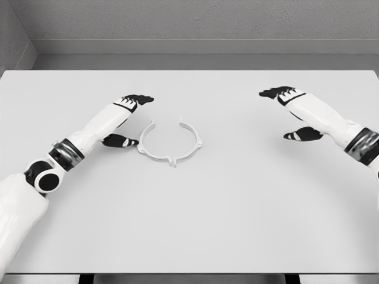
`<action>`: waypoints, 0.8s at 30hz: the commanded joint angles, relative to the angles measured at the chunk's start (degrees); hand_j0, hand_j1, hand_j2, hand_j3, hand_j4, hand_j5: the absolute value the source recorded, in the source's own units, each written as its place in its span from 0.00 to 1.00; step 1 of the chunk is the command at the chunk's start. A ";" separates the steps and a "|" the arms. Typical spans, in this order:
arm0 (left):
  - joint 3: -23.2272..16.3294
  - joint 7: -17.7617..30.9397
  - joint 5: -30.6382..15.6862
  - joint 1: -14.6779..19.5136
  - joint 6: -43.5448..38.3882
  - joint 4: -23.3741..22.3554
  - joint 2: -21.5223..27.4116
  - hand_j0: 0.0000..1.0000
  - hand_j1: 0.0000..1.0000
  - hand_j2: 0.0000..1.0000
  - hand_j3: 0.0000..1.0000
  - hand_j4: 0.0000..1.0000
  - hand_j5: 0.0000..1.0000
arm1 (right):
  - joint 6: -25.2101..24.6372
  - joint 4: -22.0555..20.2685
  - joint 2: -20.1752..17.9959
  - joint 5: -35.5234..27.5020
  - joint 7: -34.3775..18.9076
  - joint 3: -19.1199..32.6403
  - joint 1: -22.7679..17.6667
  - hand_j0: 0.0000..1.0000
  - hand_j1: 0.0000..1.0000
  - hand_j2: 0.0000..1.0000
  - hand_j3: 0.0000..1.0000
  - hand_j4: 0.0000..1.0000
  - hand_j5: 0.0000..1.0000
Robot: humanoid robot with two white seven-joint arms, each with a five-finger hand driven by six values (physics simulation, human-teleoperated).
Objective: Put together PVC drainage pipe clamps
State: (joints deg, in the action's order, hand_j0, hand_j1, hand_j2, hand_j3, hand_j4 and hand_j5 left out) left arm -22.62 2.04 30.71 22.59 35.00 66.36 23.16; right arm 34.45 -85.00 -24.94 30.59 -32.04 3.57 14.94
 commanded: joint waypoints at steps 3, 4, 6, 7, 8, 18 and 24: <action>0.03 -0.02 0.49 -0.09 0.00 0.18 -0.48 1.00 1.00 1.00 1.00 1.00 1.00 | 0.55 -0.87 -0.82 -0.62 -2.96 5.22 -0.26 1.00 1.00 1.00 1.00 1.00 1.00; 0.03 -0.02 0.49 -0.09 0.00 0.18 -0.48 1.00 1.00 1.00 1.00 1.00 1.00 | 0.55 -0.87 -0.82 -0.62 -2.96 5.22 -0.26 1.00 1.00 1.00 1.00 1.00 1.00; 0.03 -0.02 0.58 -0.09 0.00 0.18 -0.57 1.00 1.00 1.00 1.00 1.00 1.00 | 0.55 -0.87 -0.82 -0.62 -2.96 5.22 -0.61 1.00 1.00 1.00 1.00 1.00 1.00; 0.03 -0.02 0.58 -0.09 0.00 0.18 -0.57 1.00 1.00 1.00 1.00 1.00 1.00 | 0.55 -0.87 -0.64 -0.62 -2.96 5.22 -0.62 1.00 1.00 1.00 1.00 1.00 1.00; 0.03 -0.02 0.58 -0.09 0.00 0.18 -0.57 1.00 1.00 1.00 1.00 1.00 1.00 | 0.55 -0.87 -0.64 -0.62 -2.96 5.22 -0.62 1.00 1.00 1.00 1.00 1.00 1.00; 0.03 -0.02 0.84 -0.18 0.00 0.18 -1.71 1.00 1.00 1.00 1.00 1.00 1.00 | 0.55 -1.13 -0.38 -0.71 -2.96 5.13 -0.53 1.00 1.00 1.00 1.00 1.00 1.00; 0.03 -0.02 0.84 -0.18 0.00 0.09 -2.50 1.00 1.00 1.00 1.00 1.00 1.00 | 0.55 -1.31 -0.38 -0.71 -2.96 5.04 -0.53 1.00 1.00 1.00 1.00 1.00 1.00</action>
State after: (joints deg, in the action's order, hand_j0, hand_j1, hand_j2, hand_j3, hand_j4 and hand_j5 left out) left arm -22.62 2.04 31.92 22.41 35.00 66.42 20.80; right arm 35.17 -86.26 -25.29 30.30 -35.03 8.60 14.41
